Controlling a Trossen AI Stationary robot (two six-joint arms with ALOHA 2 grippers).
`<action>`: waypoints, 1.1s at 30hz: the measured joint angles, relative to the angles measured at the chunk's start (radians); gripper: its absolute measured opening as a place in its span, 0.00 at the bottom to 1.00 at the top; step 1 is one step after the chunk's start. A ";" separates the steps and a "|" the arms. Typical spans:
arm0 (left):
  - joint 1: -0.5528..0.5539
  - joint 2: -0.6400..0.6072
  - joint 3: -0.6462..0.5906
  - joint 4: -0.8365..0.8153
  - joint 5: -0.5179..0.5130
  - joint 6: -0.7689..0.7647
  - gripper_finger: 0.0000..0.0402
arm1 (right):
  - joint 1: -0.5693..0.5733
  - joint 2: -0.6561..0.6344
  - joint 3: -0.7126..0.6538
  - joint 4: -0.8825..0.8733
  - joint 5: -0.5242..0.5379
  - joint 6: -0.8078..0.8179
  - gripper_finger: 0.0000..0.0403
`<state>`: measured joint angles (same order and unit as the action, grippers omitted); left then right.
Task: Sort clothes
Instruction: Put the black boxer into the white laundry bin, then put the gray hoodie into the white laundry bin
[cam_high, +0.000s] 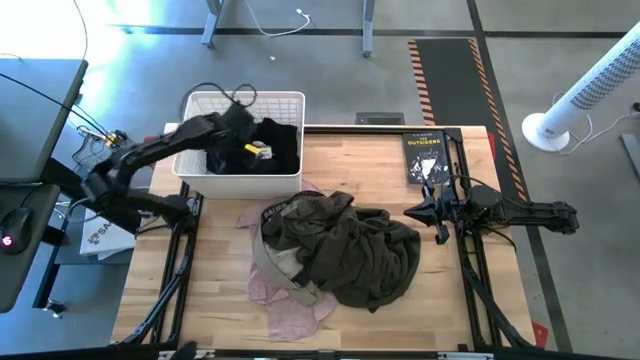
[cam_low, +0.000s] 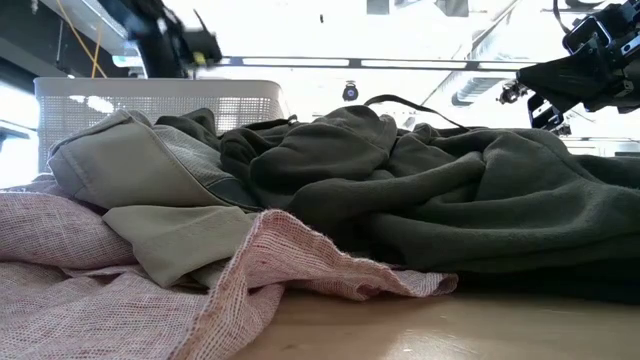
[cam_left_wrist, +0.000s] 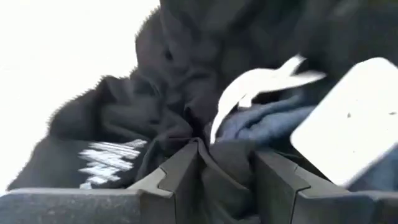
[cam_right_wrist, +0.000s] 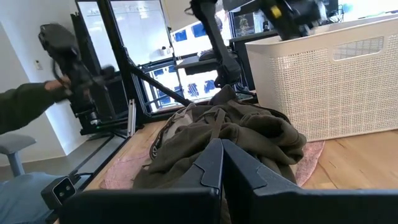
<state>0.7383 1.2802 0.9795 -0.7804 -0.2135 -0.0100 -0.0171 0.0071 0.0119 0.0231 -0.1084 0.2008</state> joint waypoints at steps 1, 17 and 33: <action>-0.017 -0.044 0.006 -0.001 -0.003 -0.008 0.32 | 0.000 0.000 0.000 0.000 0.000 0.000 0.00; -0.665 -0.622 -0.109 0.117 -0.318 -0.302 0.32 | 0.000 0.000 0.000 0.000 0.000 0.000 0.00; -0.847 -0.622 -0.207 0.279 -0.475 -0.167 0.32 | 0.000 0.000 0.000 0.000 0.000 0.004 0.00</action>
<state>-0.1089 0.6579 0.7727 -0.5017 -0.6887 -0.1767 -0.0174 0.0071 0.0120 0.0228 -0.1087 0.2045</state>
